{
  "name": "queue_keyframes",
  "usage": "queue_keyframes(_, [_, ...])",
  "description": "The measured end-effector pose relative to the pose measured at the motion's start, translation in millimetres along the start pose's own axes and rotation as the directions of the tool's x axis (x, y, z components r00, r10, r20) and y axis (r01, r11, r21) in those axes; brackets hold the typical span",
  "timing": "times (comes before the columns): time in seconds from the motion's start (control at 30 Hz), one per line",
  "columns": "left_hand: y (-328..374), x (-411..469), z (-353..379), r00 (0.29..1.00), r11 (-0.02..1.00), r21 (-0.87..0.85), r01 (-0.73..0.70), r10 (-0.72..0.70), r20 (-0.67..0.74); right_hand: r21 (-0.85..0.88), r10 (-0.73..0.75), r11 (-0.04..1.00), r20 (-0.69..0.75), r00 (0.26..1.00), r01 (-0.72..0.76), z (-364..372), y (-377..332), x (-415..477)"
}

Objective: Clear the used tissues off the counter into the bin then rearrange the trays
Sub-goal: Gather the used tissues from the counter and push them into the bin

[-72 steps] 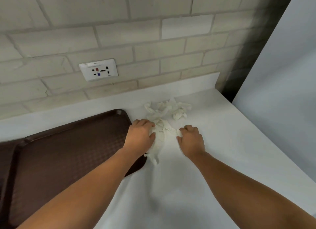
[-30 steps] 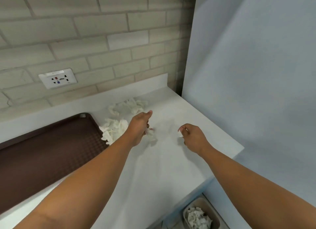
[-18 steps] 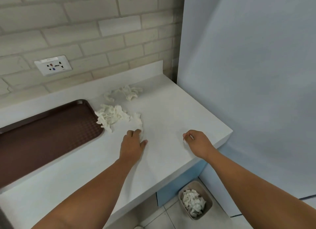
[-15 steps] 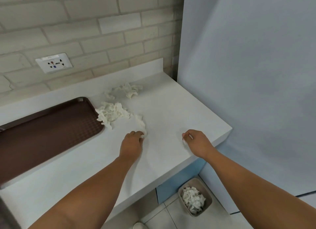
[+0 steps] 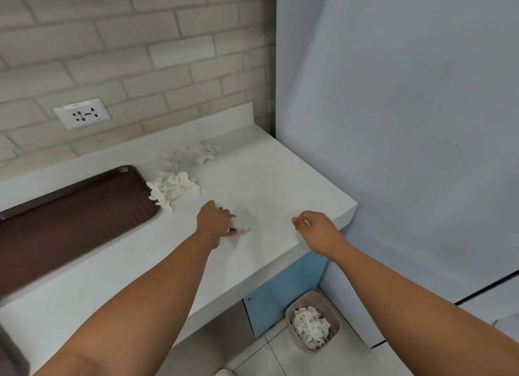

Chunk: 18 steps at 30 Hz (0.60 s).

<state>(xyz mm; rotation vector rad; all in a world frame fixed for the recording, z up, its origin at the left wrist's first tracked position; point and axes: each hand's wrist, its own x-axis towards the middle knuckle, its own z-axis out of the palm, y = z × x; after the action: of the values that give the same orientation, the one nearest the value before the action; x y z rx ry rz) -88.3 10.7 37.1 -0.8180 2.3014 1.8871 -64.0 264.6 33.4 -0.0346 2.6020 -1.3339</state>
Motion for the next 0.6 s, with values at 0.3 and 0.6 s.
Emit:
queue_keyframes(0.3, [5, -64, 62, 0.852, 0.963, -0.047, 0.265, -0.211, 0.48, 0.064, 0.069, 0.996, -0.05, 0.996, -0.065, -28, 39, -45])
queue_keyframes(0.6, [-43, -106, 130, 0.662, 0.957, 0.175, 0.233, -0.287, 0.692, 0.242, 0.232, 0.952, -0.16, 0.96, -0.19, -45, 103, -90])
